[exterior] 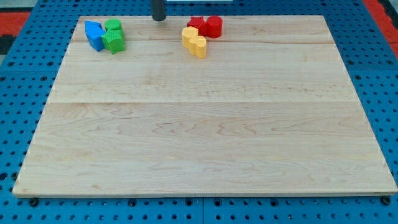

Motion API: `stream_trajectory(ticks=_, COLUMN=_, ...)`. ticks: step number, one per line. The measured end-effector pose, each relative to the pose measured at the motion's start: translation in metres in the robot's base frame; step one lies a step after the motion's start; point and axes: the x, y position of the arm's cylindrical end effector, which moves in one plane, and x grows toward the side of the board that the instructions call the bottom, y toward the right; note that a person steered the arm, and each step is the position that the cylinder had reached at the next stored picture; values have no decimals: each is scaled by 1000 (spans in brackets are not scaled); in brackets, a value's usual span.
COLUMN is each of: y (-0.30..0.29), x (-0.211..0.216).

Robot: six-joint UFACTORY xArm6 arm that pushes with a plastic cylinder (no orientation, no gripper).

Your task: Separate the green blocks from blue blocks

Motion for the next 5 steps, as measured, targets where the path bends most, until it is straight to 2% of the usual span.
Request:
stream_trajectory(ticks=1, y=-17, x=1)
stream_trajectory(ticks=3, y=-90, x=-1)
stream_trajectory(ticks=5, y=-113, x=42)
